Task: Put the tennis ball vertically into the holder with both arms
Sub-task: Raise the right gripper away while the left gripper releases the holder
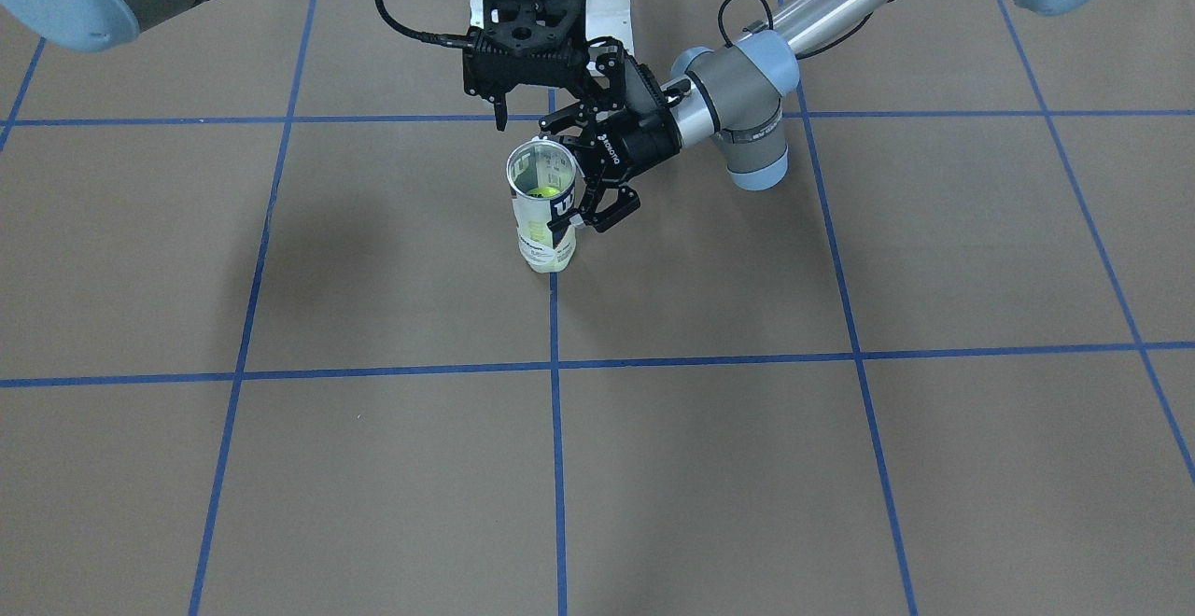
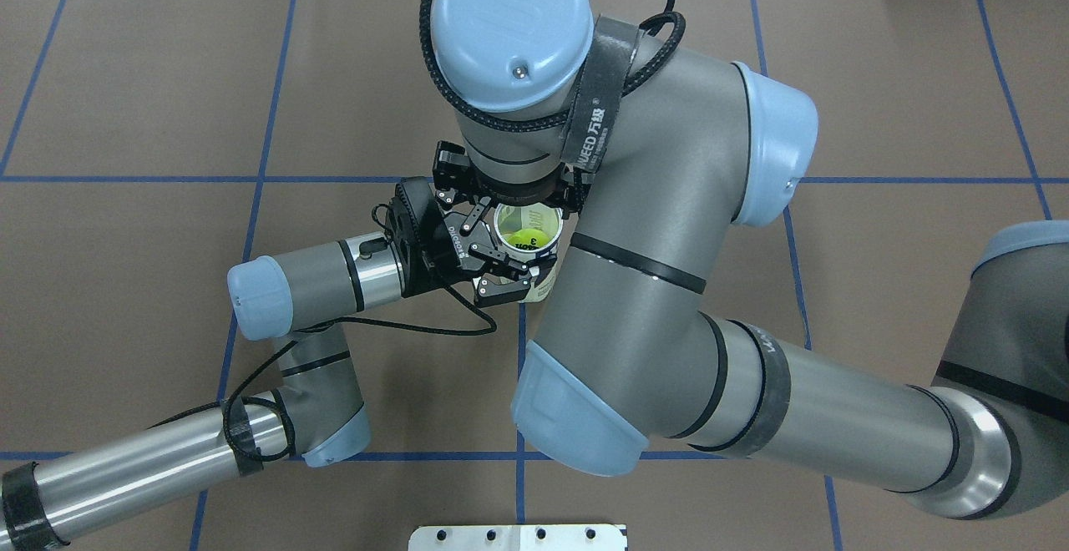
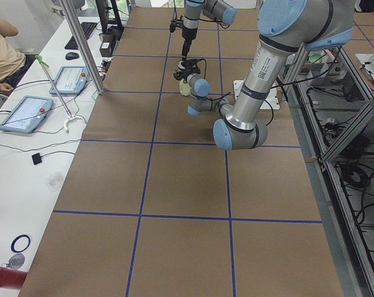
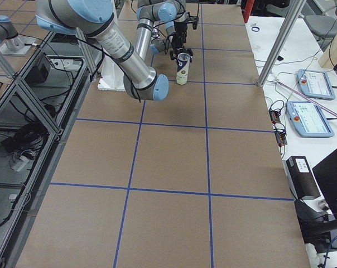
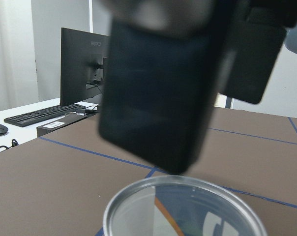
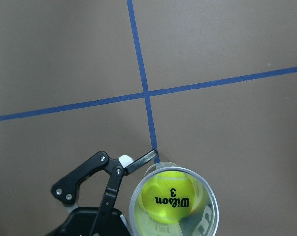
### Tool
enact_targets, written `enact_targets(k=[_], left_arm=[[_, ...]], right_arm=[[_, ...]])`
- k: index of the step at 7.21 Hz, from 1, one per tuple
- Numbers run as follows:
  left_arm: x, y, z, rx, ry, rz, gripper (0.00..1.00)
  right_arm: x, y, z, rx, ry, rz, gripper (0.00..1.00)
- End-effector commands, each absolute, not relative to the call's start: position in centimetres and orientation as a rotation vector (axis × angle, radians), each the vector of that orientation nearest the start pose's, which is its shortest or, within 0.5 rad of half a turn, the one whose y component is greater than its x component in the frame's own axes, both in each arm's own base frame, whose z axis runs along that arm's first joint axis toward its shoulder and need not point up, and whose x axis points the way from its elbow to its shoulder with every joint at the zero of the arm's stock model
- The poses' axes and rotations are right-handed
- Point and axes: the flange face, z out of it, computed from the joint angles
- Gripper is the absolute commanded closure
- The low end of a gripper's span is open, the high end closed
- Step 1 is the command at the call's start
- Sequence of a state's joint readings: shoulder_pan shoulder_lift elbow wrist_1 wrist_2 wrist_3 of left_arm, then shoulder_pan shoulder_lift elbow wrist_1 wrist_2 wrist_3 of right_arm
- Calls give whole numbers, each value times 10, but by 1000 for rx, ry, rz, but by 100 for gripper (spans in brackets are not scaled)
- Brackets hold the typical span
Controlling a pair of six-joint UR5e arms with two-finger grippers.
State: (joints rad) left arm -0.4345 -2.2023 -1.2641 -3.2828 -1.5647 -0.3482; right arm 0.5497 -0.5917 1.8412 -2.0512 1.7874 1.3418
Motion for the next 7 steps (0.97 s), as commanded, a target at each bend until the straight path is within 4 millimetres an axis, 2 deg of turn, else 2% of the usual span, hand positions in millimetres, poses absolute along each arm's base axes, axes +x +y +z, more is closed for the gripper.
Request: enact_targets(k=[1,4,5,7], left_arm=[[544,-401,245,1554,1421,472,1],[531,-398,240,1619,1470,410,1],[526,-397,240,1645,1486,381,1],[517,-395,239,1689,1524,352,1]], right_arm=[[-422,-434,49,151,-791,181,0],[-360,-488,92,144,-768,107,0],[-336,-506,115,158,-744,63,0],[-271,-546,170,162,-698,12,0]])
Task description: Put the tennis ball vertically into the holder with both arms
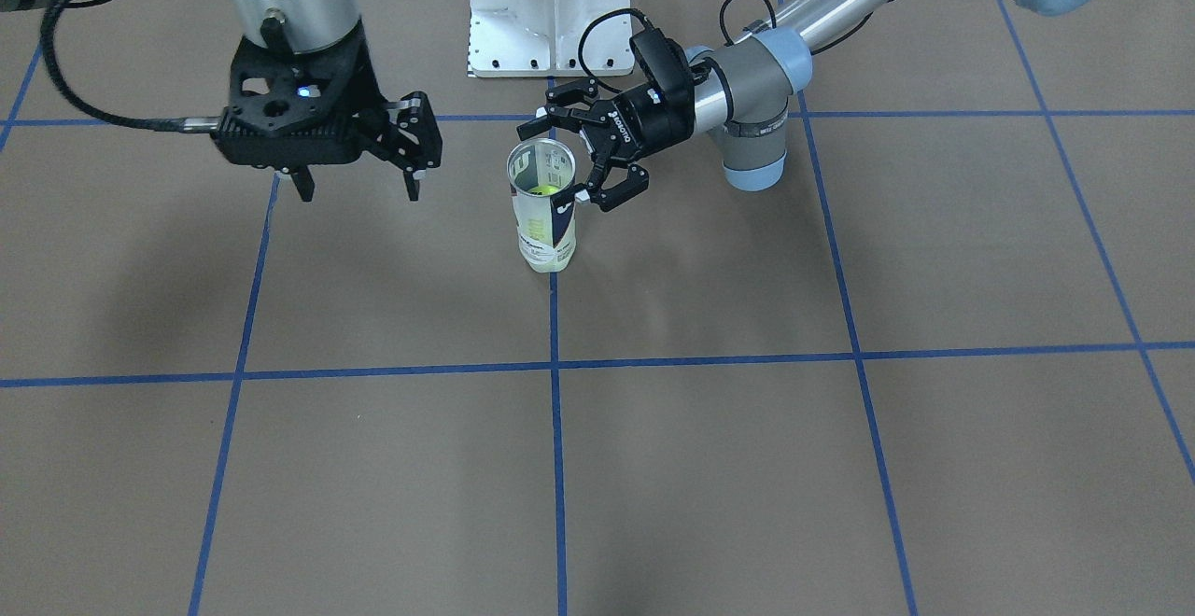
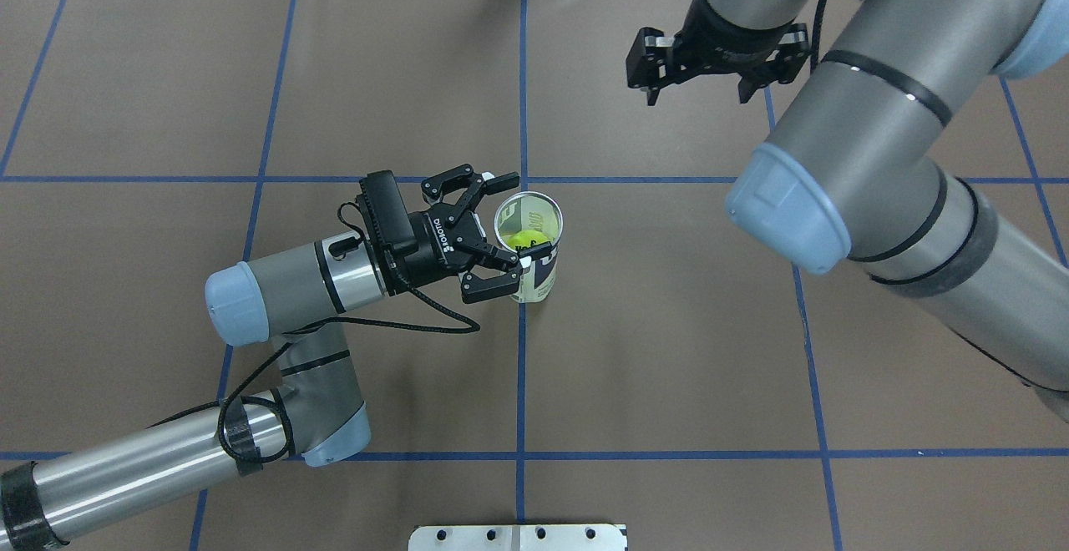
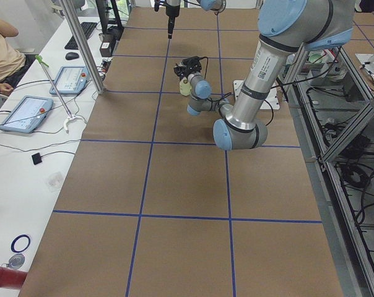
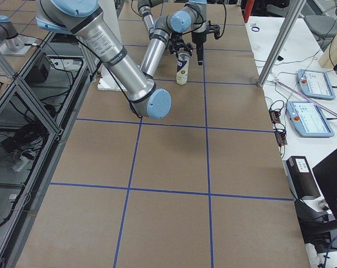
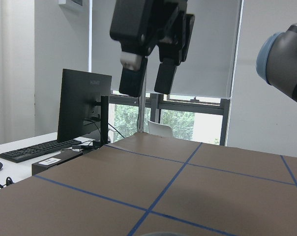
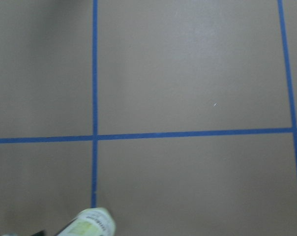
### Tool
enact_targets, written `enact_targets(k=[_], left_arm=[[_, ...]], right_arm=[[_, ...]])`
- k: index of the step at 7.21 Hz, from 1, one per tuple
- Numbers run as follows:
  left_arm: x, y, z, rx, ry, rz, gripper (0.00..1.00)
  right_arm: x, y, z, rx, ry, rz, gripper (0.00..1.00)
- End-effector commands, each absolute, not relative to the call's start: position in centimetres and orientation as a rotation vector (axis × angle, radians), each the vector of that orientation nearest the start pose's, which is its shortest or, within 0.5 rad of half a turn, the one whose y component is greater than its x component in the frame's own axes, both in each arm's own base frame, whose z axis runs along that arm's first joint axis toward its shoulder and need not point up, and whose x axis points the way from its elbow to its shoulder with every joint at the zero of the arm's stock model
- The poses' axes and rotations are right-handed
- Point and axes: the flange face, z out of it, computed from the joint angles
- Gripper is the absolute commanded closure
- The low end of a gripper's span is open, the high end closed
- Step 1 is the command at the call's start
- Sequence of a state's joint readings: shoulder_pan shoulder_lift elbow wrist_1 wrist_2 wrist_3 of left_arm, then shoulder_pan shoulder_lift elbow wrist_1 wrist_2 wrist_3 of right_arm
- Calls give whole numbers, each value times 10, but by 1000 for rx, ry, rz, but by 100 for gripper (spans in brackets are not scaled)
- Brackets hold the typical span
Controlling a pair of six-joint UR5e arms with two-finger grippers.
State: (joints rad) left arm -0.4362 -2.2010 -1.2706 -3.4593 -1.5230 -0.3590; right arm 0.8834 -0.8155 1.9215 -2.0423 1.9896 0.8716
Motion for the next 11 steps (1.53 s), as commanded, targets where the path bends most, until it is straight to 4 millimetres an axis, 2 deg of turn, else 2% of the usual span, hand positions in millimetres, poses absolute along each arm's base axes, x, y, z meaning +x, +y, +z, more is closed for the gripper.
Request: enact_targets(k=[1,2,3,4,5,6,7,8,9,11], left_arm=[[514,-396,240,1702,1518,320,1],[506,-401,252,1704,1494,294,1],[494,-412,274,1698,1434,262,1],[473,-429,298,1700,1357,217,1],[447,-449,325,1699,1279,203,1],[410,-468,362,1690,1187,189,1],[372,-482,397,1678,1107,172,1],[338,-489,432,1638,1050,146,1],[302,-490,471,1574,1020,124,1],[226,-502,534,1409,910,207,0]], right_arm=[[-243,-564,205,180,-691,-8,0],[-218,-586,255,194,-721,-26,0],[-195,-609,311,205,-729,-57,0],[-169,-629,358,213,-710,-85,0],[-141,-645,405,203,-677,-116,0],[-113,-660,445,199,-671,-141,0],[-80,-670,497,203,-704,-171,0],[-50,-667,550,218,-721,-194,0],[-32,-652,589,219,-718,-209,0],[7,-617,638,185,-724,-185,0]])
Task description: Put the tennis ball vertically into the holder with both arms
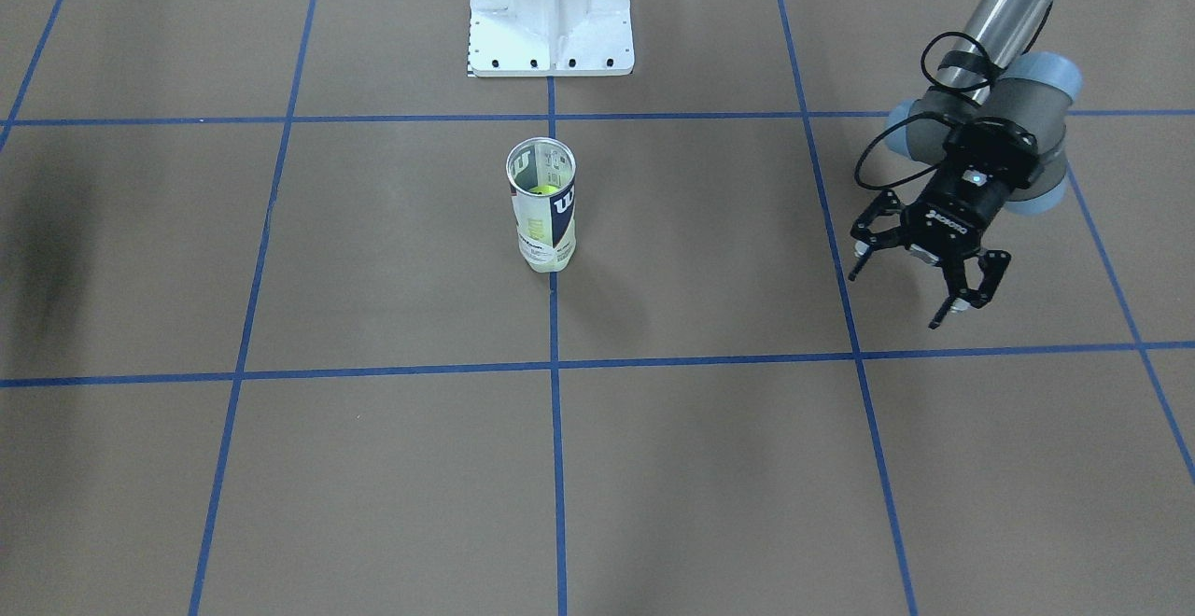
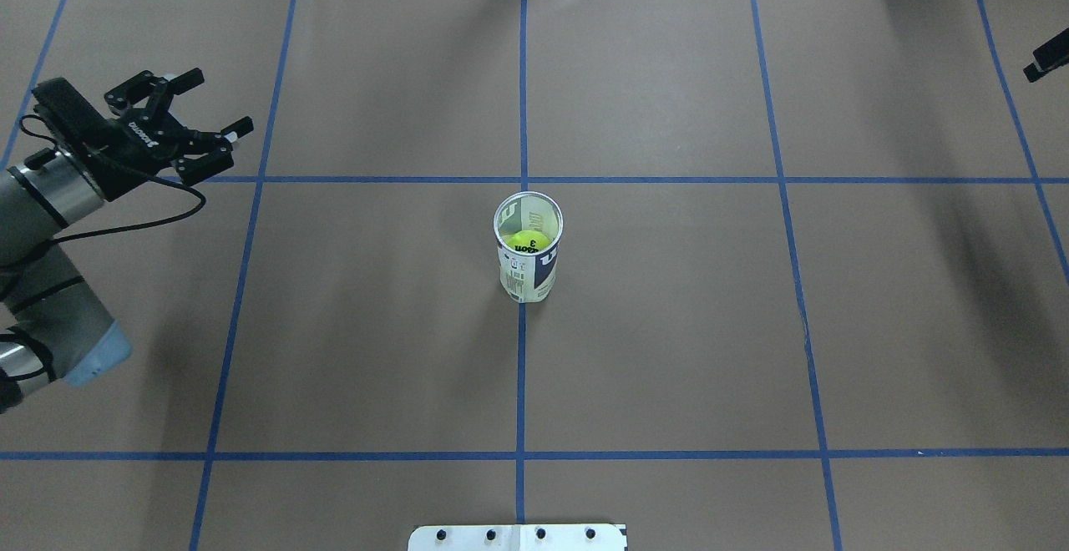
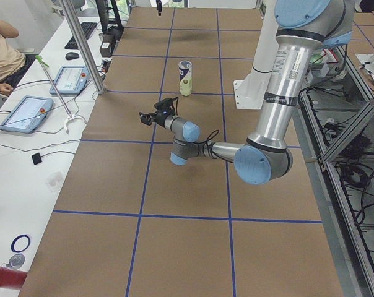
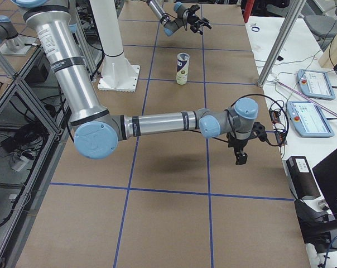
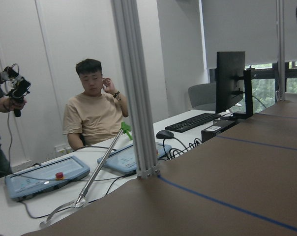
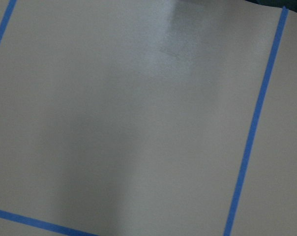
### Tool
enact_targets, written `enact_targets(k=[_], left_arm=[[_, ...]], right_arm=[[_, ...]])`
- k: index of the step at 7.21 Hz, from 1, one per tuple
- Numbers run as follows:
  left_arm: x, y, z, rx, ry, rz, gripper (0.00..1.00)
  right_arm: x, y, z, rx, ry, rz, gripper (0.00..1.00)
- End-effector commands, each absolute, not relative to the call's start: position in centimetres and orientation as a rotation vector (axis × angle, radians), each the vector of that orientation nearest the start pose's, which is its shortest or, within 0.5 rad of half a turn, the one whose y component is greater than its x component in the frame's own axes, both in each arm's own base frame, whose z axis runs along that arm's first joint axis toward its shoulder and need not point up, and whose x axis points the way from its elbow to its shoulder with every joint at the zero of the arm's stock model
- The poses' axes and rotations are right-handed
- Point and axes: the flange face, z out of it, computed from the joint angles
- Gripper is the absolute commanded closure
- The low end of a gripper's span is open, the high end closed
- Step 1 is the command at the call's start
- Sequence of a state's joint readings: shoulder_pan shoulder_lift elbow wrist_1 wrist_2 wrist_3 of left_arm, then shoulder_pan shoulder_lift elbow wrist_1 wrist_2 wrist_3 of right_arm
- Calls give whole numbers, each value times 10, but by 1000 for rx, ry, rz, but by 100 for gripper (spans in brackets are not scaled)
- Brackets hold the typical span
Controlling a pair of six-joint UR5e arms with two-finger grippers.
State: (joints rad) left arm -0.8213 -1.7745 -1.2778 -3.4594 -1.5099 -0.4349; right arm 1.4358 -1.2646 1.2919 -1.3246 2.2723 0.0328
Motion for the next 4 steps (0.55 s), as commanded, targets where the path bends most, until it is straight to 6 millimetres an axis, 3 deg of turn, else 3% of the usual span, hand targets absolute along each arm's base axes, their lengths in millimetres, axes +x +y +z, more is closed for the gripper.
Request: enact_targets(k=[1,3,4], left_arm=[[187,-509,563,1284,856,224,0],[124,-521,607,1000,845,256,1],[103,-525,613,984,811,250,1]], right_arm=[[22,-605,652,178,-722,-176,0],[25,-601,657,169,-720,-168,0],[25,-601,657,168,-719,-165,0]])
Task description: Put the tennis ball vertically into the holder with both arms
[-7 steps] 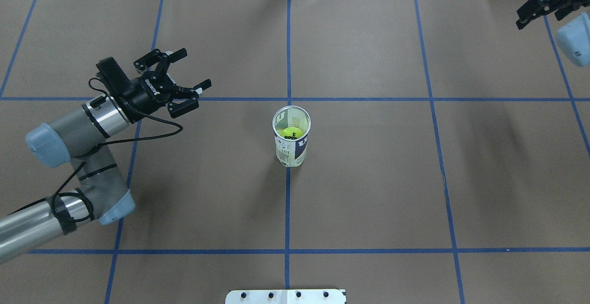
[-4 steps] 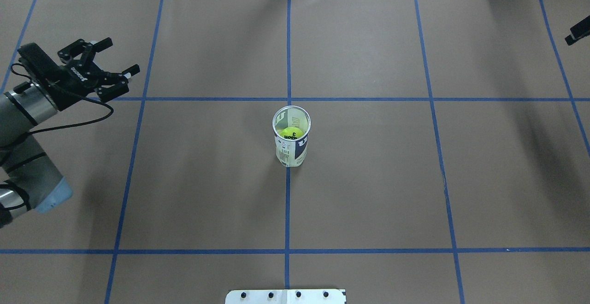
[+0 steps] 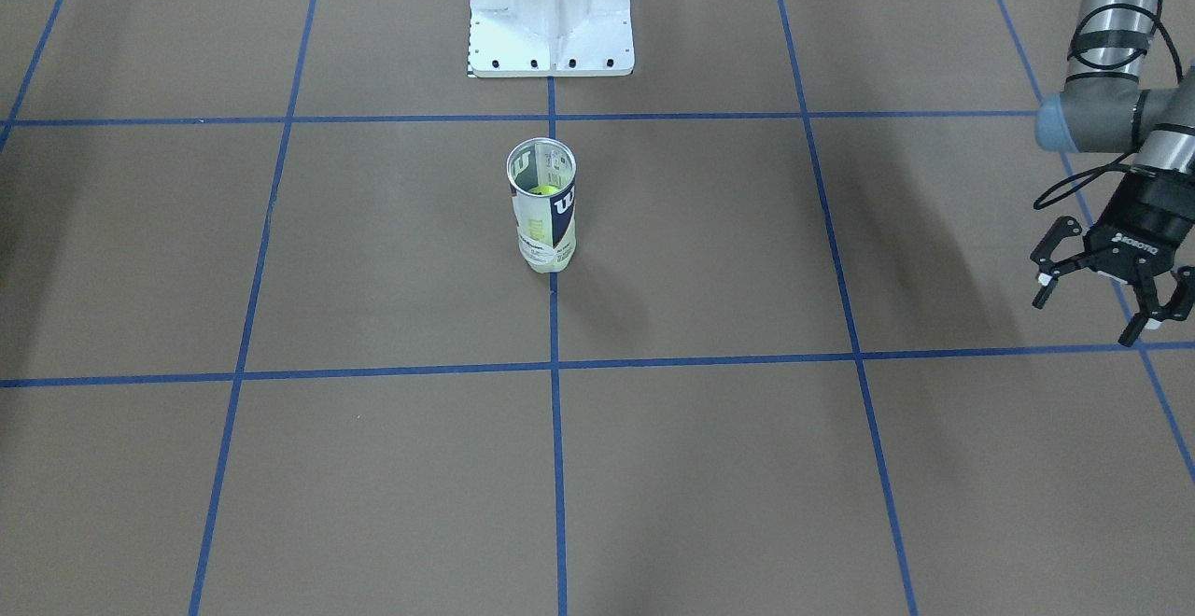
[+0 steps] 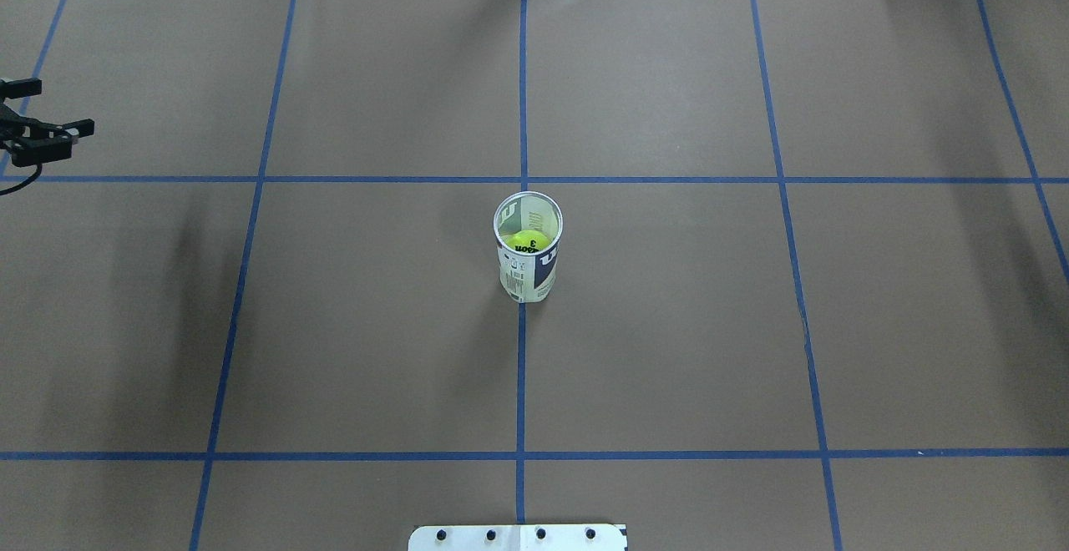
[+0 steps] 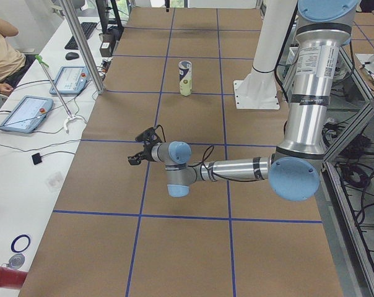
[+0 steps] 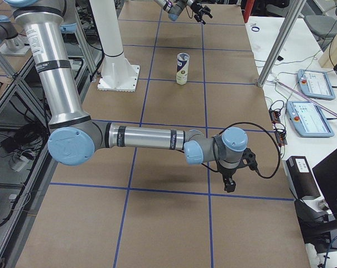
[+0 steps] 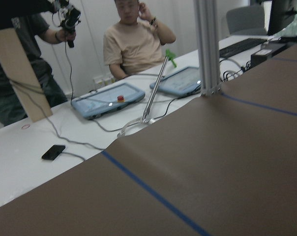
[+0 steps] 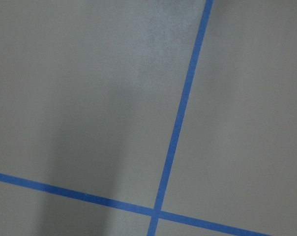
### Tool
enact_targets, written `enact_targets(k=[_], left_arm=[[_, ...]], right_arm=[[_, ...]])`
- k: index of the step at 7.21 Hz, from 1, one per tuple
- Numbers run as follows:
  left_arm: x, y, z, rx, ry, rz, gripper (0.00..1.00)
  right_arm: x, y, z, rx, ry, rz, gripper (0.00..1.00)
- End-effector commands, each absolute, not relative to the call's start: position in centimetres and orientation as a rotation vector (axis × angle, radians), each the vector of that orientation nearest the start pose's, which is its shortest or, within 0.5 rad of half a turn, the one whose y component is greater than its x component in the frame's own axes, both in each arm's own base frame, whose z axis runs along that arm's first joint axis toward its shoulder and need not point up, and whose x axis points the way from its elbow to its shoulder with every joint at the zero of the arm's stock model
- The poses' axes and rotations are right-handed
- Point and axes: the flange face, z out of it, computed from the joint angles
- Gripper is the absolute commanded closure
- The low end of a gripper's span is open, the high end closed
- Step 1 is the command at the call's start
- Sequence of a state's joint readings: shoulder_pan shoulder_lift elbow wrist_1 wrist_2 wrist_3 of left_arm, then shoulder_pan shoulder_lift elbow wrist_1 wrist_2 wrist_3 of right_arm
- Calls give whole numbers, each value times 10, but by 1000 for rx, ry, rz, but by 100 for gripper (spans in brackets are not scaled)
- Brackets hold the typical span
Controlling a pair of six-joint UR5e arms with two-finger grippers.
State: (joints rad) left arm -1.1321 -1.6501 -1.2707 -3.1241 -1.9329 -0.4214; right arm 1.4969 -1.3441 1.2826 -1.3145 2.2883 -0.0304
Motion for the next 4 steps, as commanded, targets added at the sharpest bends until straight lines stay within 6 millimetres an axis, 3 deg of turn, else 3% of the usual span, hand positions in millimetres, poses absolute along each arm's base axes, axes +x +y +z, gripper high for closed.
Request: enact_targets(k=[1,2,4], left_arm=[[89,-515,630,987,752,288,1],[74,-517,637,970,705,306,1],[68,-525,652,810,704,281,1]], right_arm=[[25,-601,657,168,-719,-165,0],[25,-601,657,167,-719,-162,0],[25,-601,658,165,-719,-160,0]])
